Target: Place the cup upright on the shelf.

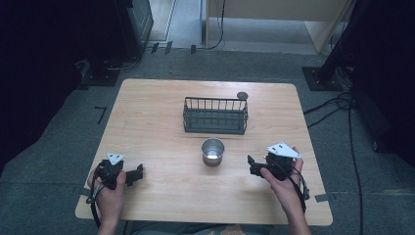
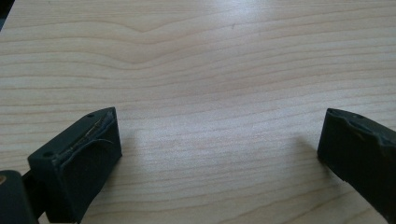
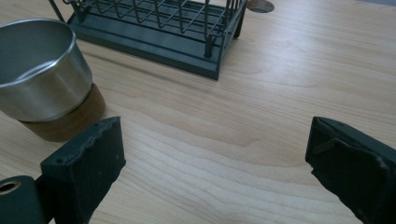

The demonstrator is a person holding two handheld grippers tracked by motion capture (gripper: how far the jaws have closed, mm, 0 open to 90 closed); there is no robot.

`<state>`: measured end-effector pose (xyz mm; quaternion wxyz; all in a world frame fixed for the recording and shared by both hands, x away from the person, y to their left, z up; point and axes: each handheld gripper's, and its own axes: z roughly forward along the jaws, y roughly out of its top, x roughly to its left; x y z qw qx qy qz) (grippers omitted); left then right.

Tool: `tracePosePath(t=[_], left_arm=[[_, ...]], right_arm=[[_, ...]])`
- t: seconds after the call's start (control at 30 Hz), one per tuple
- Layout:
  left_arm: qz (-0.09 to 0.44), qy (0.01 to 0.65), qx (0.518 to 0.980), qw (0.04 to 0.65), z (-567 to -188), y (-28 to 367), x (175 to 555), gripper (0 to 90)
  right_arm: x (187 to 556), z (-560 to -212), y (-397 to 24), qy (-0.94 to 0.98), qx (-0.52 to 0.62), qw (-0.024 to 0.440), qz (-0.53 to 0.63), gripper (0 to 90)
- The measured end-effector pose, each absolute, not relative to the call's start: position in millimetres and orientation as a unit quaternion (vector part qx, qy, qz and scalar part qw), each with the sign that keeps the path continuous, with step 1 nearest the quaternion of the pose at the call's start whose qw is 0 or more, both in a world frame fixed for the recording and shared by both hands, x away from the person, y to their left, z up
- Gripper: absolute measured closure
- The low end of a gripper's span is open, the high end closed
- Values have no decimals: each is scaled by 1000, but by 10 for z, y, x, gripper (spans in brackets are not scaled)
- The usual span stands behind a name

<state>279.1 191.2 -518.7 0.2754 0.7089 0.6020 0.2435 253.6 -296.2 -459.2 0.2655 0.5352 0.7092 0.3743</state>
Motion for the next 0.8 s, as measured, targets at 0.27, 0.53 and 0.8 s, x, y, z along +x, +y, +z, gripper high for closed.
tracePosePath(t=[0.27, 0.53, 0.8], left_arm=[[243, 602, 709, 275, -5187, 1913, 2791, 0], [243, 602, 709, 275, -5187, 1913, 2791, 0], [243, 602, 709, 276, -5187, 1912, 2791, 0]], right_arm=[[2565, -4590, -2865, 716, 527, 260, 377, 39], [2587, -4594, -2792, 721, 521, 251, 382, 34], [2634, -4582, -2663, 728, 511, 243, 387, 29]])
